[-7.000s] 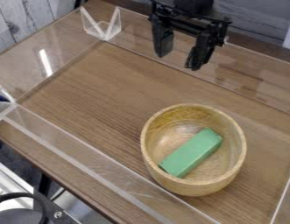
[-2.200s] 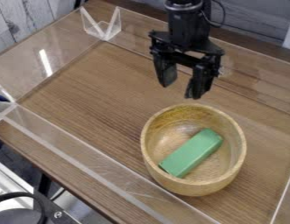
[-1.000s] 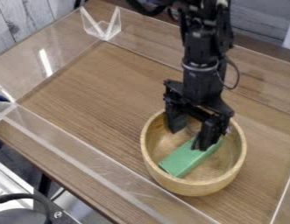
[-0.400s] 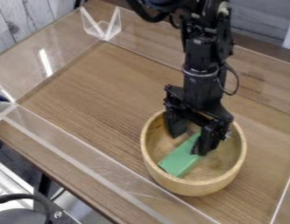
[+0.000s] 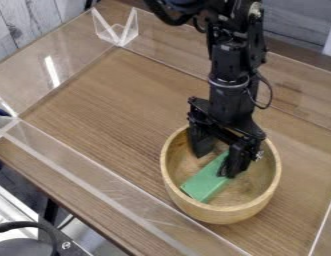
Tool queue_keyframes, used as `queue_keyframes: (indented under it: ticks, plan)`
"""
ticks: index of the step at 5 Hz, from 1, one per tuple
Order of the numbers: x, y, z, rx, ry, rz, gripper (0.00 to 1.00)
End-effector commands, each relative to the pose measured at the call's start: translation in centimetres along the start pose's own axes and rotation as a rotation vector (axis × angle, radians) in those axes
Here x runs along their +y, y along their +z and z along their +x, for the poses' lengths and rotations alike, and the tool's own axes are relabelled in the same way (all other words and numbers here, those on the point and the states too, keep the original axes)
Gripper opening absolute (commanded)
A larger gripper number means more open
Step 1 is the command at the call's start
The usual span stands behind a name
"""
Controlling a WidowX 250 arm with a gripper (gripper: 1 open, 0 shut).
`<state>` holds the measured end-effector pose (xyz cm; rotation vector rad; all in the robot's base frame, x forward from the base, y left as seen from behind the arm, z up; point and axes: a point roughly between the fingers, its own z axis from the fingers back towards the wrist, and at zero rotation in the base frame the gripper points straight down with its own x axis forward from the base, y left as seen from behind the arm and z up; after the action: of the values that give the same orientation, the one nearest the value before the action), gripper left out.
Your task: Remove the green block from inside the brown bowl and put it on the table
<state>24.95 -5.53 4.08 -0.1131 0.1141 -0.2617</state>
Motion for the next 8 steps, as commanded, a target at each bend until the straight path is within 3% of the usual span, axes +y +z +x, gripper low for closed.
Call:
queue_keyframes:
  ticks: [1,5,6,8]
  plan:
    - [0.17,0.7,0.24,-0.021,-0.011,0.003,1.0]
    - [0.27,0.66,-0.28,0.006,-0.028,-0.009,1.0]
    - [0.37,0.37,-0.26,0.011,-0.024,-0.009,0.0]
    - [0.53,0.77,-0.36,0.007,-0.018,-0.01,0.0]
